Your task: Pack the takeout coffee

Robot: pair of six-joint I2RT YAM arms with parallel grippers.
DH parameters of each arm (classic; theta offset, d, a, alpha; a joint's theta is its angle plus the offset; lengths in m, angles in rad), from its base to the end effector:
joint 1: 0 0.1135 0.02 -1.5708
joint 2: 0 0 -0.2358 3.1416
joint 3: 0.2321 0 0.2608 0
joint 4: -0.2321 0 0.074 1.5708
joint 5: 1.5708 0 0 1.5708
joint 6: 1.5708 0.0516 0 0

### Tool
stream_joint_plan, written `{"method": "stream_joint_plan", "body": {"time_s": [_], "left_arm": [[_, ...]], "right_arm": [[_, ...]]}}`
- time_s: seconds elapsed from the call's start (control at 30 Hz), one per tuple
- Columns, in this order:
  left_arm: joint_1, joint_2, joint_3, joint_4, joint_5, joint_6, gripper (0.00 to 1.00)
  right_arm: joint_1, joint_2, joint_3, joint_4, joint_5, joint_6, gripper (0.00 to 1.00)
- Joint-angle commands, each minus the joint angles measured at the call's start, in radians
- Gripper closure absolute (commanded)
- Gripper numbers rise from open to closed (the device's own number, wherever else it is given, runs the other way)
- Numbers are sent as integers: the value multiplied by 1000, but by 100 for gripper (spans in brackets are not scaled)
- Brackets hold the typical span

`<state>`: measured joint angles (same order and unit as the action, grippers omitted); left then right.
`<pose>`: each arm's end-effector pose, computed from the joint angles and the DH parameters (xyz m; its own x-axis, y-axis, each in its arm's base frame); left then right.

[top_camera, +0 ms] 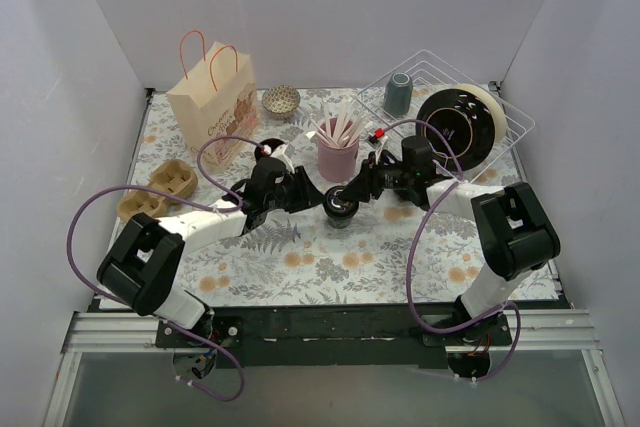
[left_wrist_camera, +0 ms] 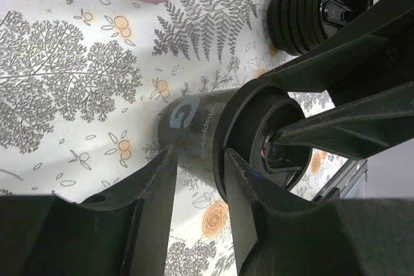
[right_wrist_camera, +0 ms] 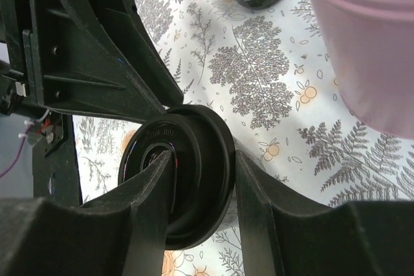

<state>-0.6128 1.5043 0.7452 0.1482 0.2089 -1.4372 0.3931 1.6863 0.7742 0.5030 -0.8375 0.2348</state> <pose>0.2652 -0.1995 0.1462 -0.7579 -0.6523 0.0088 -0.3716 0.4206 -0.8277 0.3082 0.1693 0.1406 -0.5635 -0.0651 -0.8235 -0.7763 0.3828 0.5009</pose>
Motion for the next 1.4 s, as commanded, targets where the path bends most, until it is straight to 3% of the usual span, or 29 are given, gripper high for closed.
{"method": "stream_joint_plan", "body": {"time_s": [0.0,0.43,0.73,1.03,1.37], "left_arm": [[-54,22,-50,-256,90,21,65],[90,13,97,-329,161,136,55],[105,4,154,-343,211,172,51],[142,-61,224,-456,146,222,49],[174,-101,177,-446,152,244,49]], "right_arm": [[87,121,8,-440,106,-232,82],[136,179,134,-624,167,-434,82],[145,182,131,-616,184,-450,82],[159,211,158,-649,182,-468,83],[190,227,188,-673,281,-453,84]]}}
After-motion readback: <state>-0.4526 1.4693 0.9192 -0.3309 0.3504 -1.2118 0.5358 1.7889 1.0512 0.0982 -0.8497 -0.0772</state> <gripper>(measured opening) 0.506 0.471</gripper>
